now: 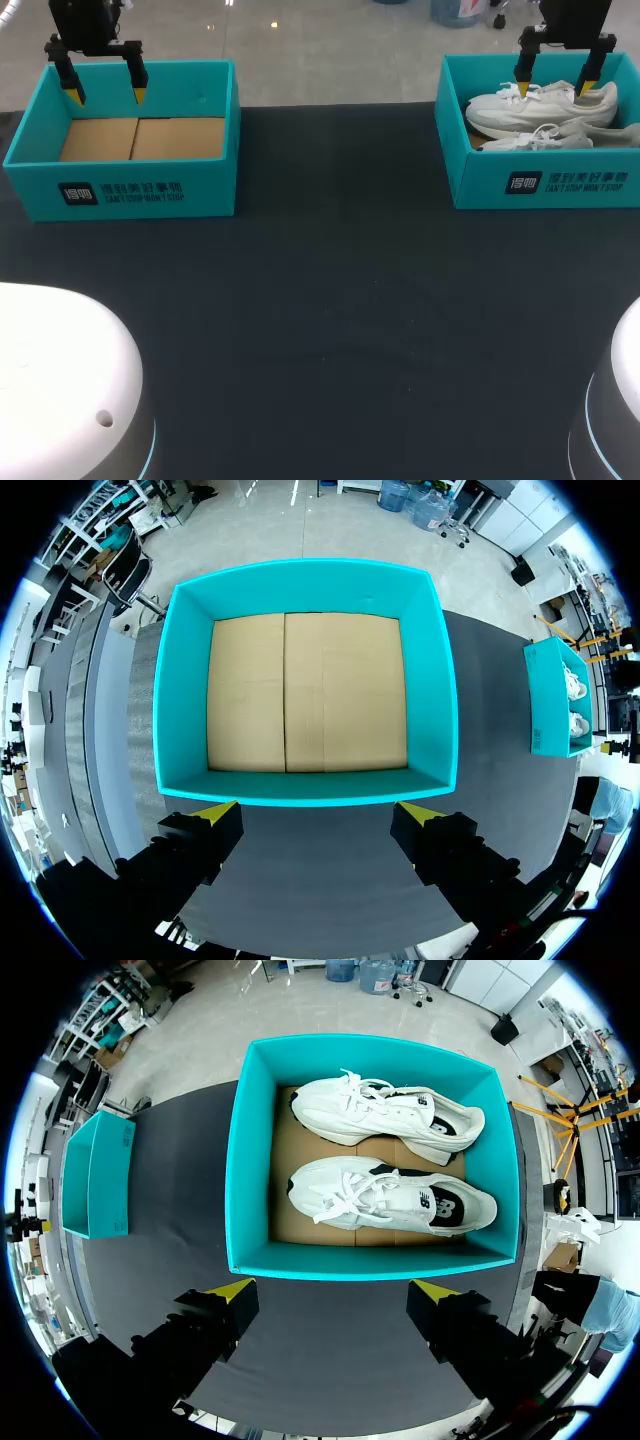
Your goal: Take the shoe out of the shoebox, open the shoe tongue, remove and reinsert the insole, then place the shoe into the shoebox
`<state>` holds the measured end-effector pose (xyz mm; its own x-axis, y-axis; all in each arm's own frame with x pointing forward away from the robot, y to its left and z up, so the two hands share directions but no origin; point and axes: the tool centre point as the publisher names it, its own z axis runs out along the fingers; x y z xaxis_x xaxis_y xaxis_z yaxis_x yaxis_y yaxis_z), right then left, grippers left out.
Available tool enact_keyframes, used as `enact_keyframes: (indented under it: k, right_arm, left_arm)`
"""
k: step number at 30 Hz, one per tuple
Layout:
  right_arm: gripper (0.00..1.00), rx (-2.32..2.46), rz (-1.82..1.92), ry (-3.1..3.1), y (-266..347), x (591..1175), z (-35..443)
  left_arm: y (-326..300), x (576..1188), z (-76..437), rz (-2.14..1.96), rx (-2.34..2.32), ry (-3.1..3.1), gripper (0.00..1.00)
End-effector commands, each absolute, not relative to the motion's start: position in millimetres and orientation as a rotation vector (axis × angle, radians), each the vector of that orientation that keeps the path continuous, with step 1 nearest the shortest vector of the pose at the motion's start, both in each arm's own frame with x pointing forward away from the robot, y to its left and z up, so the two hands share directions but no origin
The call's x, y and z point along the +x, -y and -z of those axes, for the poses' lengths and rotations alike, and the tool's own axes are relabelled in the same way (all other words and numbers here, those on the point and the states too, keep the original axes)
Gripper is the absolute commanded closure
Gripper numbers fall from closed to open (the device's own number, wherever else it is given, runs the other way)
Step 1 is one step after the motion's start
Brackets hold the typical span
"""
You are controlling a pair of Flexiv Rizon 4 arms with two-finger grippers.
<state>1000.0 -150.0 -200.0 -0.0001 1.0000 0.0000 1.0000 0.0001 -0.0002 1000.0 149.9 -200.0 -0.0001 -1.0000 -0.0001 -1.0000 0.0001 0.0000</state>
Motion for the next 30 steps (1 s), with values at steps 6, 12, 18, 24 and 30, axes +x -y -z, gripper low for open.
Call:
enact_keyframes:
  k: [6,12,18,24,30]
  right_arm:
    - [0.00,-2.221,0.000,2.222,150.0,1000.0,200.0]
    - [0.00,-2.221,0.000,2.222,150.0,1000.0,200.0]
    - [0.00,-2.265,-0.007,2.173,165.0,1007.1,205.5]
    - [0.00,-2.396,-0.034,2.104,203.6,1021.4,215.6]
    - [0.00,-2.484,-0.105,2.071,243.3,1033.7,233.4]
  left_arm:
    - [-149.9,1000.0,200.0,0.000,-2.221,-2.222,0.00]
    - [-149.9,1000.0,200.0,0.000,-2.221,-2.222,0.00]
    - [-149.9,1000.0,200.0,0.000,-2.221,-2.222,0.00]
    - [-149.9,1000.0,200.0,0.000,-2.221,-2.222,0.00]
    - [-149.9,1000.0,200.0,0.000,-2.221,-2.222,0.00]
